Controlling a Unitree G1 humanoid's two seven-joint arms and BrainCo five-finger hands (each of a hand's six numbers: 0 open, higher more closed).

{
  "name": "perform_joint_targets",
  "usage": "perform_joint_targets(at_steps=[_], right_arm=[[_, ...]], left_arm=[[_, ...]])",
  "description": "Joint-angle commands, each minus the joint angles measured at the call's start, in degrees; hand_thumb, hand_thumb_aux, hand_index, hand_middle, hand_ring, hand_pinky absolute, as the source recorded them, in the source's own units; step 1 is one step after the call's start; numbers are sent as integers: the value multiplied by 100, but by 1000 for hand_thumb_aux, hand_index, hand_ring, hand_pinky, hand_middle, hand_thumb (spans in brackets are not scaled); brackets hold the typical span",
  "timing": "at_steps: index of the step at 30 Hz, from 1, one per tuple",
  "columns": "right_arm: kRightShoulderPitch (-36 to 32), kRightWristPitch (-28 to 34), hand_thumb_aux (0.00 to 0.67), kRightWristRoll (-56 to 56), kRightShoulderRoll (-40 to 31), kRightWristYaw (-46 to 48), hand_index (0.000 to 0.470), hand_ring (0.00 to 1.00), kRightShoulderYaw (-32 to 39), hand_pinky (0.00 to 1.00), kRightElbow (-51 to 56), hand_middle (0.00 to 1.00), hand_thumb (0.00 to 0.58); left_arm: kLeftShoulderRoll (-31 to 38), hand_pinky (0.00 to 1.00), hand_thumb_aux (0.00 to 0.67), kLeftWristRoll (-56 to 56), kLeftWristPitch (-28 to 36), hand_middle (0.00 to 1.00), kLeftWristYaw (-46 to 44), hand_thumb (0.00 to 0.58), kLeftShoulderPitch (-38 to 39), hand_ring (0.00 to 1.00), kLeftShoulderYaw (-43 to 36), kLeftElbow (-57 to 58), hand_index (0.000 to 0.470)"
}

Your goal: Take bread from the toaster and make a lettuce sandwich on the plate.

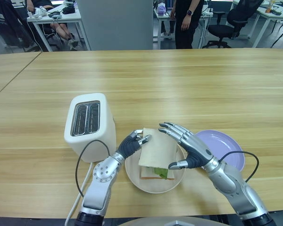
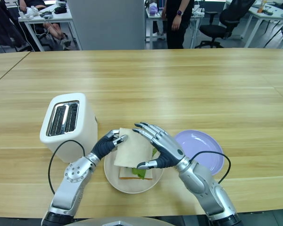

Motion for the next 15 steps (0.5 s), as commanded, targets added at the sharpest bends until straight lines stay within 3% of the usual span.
perform_joint_targets(at_steps=[1, 15], right_arm=[[143, -59, 0, -72, -94, 137, 0, 0, 107, 0, -77, 0, 0], [275, -31, 0, -8, -345, 392, 0, 0, 231, 0, 124, 0, 0]], left_arm=[[-127, 1000, 670, 52, -106, 1000, 182, 580, 106, 1000, -131, 325, 460], [-179, 1000, 670, 399, -401, 1000, 741, 580, 252, 1000, -204, 727, 460]])
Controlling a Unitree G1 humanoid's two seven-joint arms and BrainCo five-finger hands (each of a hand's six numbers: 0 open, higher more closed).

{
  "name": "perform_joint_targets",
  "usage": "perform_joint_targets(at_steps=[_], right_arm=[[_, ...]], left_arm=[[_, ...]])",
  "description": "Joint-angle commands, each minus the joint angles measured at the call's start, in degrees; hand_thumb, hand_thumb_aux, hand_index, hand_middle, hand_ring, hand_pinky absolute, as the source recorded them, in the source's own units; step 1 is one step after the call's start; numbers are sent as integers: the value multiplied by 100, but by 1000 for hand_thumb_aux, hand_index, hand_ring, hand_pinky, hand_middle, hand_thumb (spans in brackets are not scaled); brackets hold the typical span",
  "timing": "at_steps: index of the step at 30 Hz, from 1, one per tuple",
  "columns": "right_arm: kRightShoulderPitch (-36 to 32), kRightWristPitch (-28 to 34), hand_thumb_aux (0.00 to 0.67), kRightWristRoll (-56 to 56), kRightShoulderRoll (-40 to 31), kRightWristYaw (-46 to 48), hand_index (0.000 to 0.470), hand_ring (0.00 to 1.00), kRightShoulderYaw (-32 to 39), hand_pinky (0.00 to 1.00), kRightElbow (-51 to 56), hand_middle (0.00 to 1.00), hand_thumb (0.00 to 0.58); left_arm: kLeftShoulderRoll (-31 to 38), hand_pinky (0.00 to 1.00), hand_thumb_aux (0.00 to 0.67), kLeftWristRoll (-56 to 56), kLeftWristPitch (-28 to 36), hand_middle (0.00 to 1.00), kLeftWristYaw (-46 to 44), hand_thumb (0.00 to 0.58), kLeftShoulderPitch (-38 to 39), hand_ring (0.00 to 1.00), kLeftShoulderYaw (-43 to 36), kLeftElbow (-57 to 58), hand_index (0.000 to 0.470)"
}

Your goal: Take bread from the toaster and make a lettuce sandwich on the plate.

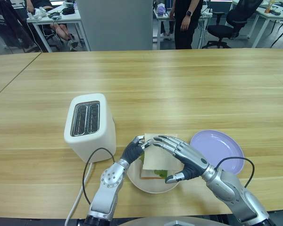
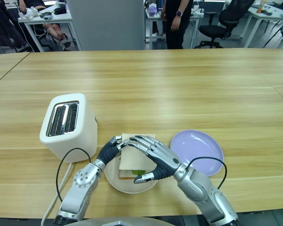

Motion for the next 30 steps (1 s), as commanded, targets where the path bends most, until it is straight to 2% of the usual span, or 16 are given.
perform_joint_targets(at_steps=[1, 8, 18, 27, 28, 29, 30], right_arm=[[28, 40, 0, 24, -90, 130, 0, 0, -19, 0, 134, 0, 0], [46, 299, 0, 192, -176, 520, 0, 0, 118, 0, 659, 0, 0], [32, 748, 0, 525, -302, 1604, 0, 0, 647, 0, 1243, 0, 0], [-285, 1112, 0, 435, -391, 2052, 0, 0, 792, 0, 1182, 0, 0], [-319, 1126, 0, 402, -403, 2044, 0, 0, 793, 0, 1205, 0, 0], [-345, 1136, 0, 393, -417, 2047, 0, 0, 792, 0, 1216, 0, 0], [-365, 1139, 0, 384, -435, 2040, 0, 0, 786, 0, 1210, 0, 0]], left_arm=[[51, 1000, 670, 124, -47, 1000, 96, 580, 42, 1000, -31, 109, 460], [141, 1000, 670, 230, -18, 1000, 150, 580, 120, 1000, -38, 71, 460], [148, 1000, 670, 594, 60, 1000, 377, 580, 104, 1000, -182, 192, 460], [212, 1000, 670, 1693, 337, 1000, 1043, 580, -58, 1000, -540, 461, 460], [239, 1000, 539, 1877, 349, 1000, 1138, 558, -103, 1000, -615, 508, 370], [266, 1000, 539, 2064, 390, 1000, 1216, 558, -137, 1000, -689, 515, 370], [301, 1000, 460, 2268, 449, 1000, 1288, 523, -165, 1000, -769, 490, 316]])
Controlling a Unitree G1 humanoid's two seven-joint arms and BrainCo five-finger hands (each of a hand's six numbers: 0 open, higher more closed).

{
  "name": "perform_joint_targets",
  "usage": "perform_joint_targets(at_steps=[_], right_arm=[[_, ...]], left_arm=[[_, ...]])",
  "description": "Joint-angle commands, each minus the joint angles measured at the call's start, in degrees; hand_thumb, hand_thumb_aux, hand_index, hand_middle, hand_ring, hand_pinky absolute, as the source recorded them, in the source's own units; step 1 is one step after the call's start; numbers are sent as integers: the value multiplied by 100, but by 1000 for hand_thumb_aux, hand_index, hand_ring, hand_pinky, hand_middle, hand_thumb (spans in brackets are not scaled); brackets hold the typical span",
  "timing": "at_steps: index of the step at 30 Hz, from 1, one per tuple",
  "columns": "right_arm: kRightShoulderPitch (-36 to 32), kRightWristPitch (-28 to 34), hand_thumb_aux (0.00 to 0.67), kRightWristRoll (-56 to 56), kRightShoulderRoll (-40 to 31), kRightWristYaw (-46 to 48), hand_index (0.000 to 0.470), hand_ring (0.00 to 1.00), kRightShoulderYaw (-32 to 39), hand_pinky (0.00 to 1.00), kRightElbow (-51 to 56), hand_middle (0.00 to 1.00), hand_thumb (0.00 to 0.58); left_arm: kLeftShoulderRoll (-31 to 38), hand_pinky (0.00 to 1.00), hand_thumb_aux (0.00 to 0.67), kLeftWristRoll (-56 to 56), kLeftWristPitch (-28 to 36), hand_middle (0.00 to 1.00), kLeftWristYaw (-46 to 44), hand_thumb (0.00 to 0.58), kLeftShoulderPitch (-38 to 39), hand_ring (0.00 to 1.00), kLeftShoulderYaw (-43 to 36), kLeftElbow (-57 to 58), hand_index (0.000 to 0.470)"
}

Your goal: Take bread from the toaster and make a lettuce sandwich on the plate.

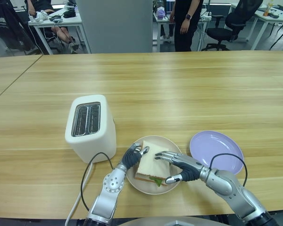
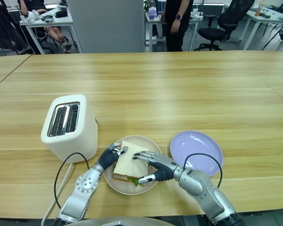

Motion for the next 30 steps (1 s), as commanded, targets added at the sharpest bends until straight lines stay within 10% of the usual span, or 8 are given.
perform_joint_targets(at_steps=[1, 2, 3, 4, 17, 22, 30], right_arm=[[45, 185, 0, -290, -146, 303, 0, 0, 290, 0, 356, 0, 0], [22, 157, 0, -328, -174, 279, 0, 0, 289, 0, 339, 0, 0], [2, 129, 0, -365, -200, 259, 0, 0, 288, 0, 325, 0, 0], [-18, 98, 0, -412, -227, 231, 0, 0, 290, 0, 311, 0, 0], [-67, 116, 0, -367, -271, 183, 0, 0, 267, 0, 342, 0, 0], [-15, 419, 0, 18, -54, 231, 0, 0, 134, 0, 178, 0, 0], [-176, 1970, 0, 2612, 940, 600, 0, 0, -794, 0, -1353, 0, 0]], left_arm=[[101, 1000, 263, 805, 251, 1000, 323, 366, -139, 1000, -352, 72, 180], [123, 1000, 81, 978, 322, 1000, 402, 132, -147, 1000, -399, 10, 56], [173, 1000, 81, 1266, 451, 1000, 506, 132, -158, 1000, -460, -82, 56], [225, 1000, 0, 1544, 572, 1000, 601, 0, -166, 1000, -501, -204, 0], [615, 1000, 0, 5681, 2155, 1000, 1159, 0, -187, 1000, -744, -1771, 0], [-124, 792, 0, 3767, 1423, 792, 1467, 0, 82, 792, -196, -2278, 0], [-812, 796, 0, 67, -655, 796, 964, 0, 1005, 796, 306, -2771, 0]])
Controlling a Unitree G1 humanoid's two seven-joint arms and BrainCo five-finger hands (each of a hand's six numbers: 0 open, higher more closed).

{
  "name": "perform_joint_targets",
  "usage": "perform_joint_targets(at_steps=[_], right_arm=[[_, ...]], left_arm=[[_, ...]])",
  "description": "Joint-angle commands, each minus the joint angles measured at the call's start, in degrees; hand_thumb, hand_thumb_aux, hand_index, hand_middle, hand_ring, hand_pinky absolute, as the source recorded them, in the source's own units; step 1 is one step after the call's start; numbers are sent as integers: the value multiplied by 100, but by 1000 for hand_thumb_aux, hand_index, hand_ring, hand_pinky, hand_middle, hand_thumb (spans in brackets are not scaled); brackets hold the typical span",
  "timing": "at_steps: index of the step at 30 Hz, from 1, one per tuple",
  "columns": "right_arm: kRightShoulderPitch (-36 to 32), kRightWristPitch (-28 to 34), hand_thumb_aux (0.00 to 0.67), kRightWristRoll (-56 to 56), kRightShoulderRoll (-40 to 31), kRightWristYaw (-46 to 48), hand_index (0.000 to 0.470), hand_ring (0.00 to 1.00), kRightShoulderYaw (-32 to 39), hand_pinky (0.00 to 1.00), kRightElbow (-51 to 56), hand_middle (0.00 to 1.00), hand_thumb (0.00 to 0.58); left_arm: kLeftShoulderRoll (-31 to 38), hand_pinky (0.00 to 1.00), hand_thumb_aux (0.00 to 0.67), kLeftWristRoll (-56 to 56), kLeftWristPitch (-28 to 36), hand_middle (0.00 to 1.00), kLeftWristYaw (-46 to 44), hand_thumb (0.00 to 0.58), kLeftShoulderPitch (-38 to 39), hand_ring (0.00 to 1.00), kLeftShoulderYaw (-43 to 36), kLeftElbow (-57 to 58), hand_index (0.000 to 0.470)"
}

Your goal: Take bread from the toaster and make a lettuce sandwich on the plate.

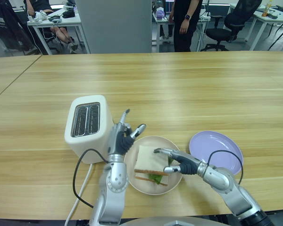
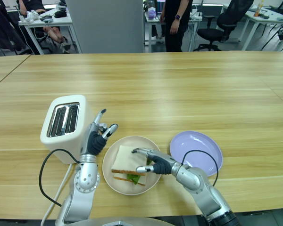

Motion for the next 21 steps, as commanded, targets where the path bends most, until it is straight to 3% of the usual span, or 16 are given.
perform_joint_targets(at_steps=[1, 4, 5, 7, 8, 9, 10, 11, 12, 13, 16, 21], right_arm=[[-85, 669, 0, 822, 121, 92, 0, 0, -453, 0, -743, 0, 0], [-19, 859, 0, 1127, 151, 68, 0, 0, -616, 0, -1154, 0, 0], [28, 925, 0, 1242, 143, 96, 0, 47, -645, 47, -1258, 47, 0], [176, 1102, 0, 1599, 88, 266, 0, 271, -654, 271, -1368, 271, 0], [275, 1237, 0, 1831, 38, 407, 0, 475, -636, 475, -1374, 475, 0], [390, 1435, 123, 2081, -44, 593, 85, 635, -590, 635, -1379, 635, 194], [529, 1484, 300, 2286, -108, 746, 206, 710, -568, 710, -1367, 710, 403], [670, 1546, 670, 2518, -165, 904, 460, 933, -555, 933, -1365, 933, 580], [849, 1548, 670, 2703, -277, 1115, 460, 933, -494, 933, -1381, 933, 580], [1029, 1400, 670, 2762, -389, 1304, 460, 1000, -410, 1000, -1392, 1000, 580], [1514, 1104, 670, 2789, -774, 1888, 460, 1000, -10, 1000, -1350, 1000, 580], [1848, 894, 670, 2759, -976, 2210, 460, 1000, 324, 1000, -1126, 1000, 580]], left_arm=[[21, 788, 0, -1073, -600, 788, -212, 0, 276, 788, 291, -257, 0], [121, 780, 0, -1613, -944, 780, -439, 0, 528, 780, 363, -583, 0], [192, 780, 0, -1801, -1032, 780, -567, 0, 631, 780, 344, -693, 0], [394, 776, 0, -2275, -1144, 776, -910, 0, 890, 776, 272, -871, 0], [534, 780, 0, -2538, -1134, 780, -1121, 0, 1046, 780, 234, -931, 0], [702, 780, 0, -2766, -1102, 780, -1342, 0, 1221, 780, 198, -970, 0], [897, 804, 336, -2931, -1094, 804, -1557, 436, 1433, 804, 160, -995, 231], [1068, 906, 670, -3083, -1051, 906, -1729, 580, 1642, 906, 120, -1033, 460], [1305, 906, 670, -3228, -959, 906, -1958, 580, 1890, 906, 12, -1105, 460], [1539, 1000, 670, -3351, -899, 1000, -2174, 580, 2124, 1000, -119, -1178, 460], [2159, 1000, 670, -3662, -991, 1000, -2748, 580, 2743, 1000, -315, -1116, 460], [2857, 1000, 670, -3747, -927, 1000, -3320, 580, 3157, 1000, -365, -695, 460]])
